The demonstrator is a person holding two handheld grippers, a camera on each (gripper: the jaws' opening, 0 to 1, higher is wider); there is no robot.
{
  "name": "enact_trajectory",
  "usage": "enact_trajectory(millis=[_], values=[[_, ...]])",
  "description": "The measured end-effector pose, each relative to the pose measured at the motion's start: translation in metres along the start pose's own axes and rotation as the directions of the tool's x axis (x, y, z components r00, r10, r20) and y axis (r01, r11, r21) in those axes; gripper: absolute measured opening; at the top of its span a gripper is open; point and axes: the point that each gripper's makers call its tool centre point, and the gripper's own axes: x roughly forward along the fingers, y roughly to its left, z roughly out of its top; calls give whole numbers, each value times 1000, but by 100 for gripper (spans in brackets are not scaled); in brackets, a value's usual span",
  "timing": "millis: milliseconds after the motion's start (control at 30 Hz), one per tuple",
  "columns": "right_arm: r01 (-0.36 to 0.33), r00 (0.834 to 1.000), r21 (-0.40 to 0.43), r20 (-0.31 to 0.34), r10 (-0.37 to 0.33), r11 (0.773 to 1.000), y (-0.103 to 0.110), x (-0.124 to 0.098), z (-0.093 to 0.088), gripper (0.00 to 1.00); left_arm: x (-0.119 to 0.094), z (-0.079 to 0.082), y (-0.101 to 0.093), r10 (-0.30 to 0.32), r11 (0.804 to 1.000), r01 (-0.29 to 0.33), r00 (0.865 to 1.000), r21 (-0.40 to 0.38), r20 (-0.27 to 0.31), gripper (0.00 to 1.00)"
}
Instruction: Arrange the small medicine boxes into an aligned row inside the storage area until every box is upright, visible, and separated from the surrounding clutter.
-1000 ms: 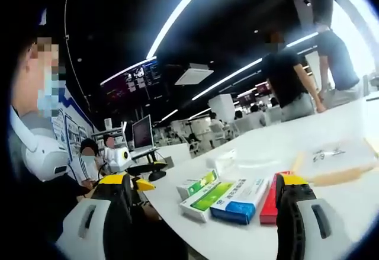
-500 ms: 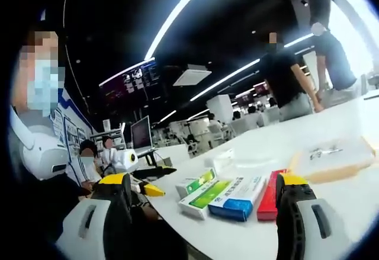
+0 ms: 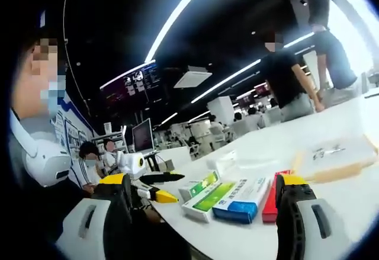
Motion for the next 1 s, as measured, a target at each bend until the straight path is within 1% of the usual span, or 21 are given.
enact_trajectory(millis=[167, 200, 233, 367, 400, 433, 467, 500, 533, 567, 633, 800, 1000], values=[[-11, 1000, -4, 8, 11, 1000, 6, 5, 3, 100, 14, -4, -4, -4, 999, 4, 1000, -40, -18, 89], [-11, 1000, -3, 5, 11, 1000, 7, 5, 3, 100, 16, -8, -4, -5, 999, 3, 999, -48, -40, 89], [-10, 1000, 2, 5, 10, 1000, 7, 5, 3, 100, 18, -10, -4, -4, 998, 1, 999, -65, -47, 89], [-22, 999, 26, 26, 21, 999, 9, 3, 7, 100, 22, -9, -3, 4, 996, -6, 1000, -85, -22, 89], [-22, 999, 26, 28, 21, 999, 9, 3, 8, 100, 24, -10, -2, 2, 997, -5, 1000, -82, -29, 87], [-19, 999, 25, 30, 18, 1000, 8, 2, 10, 100, 24, -11, -2, -4, 997, 1, 999, -81, -35, 82], [-11, 999, 19, 31, 11, 1000, 7, 1, 11, 100, 23, -11, -3, -15, 996, 13, 1000, -93, -26, 77], [-3, 999, 13, 33, 3, 1000, 6, 0, 12, 100, 23, -10, -4, -26, 994, 24, 999, -104, -18, 74], [11, 999, 5, 38, -11, 1000, 3, -2, 13, 100, 24, -10, -4, -28, 994, 25, 999, -111, -22, 74], [18, 999, -1, 47, -18, 1000, 2, -4, 15, 100, 26, -13, -4, -26, 993, 22, 999, -118, -37, 74], [20, 998, 6, 54, -20, 1000, 1, -5, 16, 100, 29, -15, -4, -21, 994, 15, 998, -111, -52, 76], [22, 997, 17, 69, -23, 1000, 0, -7, 19, 100, 35, -14, -2, -13, 994, 10, 999, -110, -35, 77], [28, 997, 21, 72, -29, 999, -1, -9, 20, 100, 38, -16, 0, -15, 986, 10, 999, -164, -30, 77]])
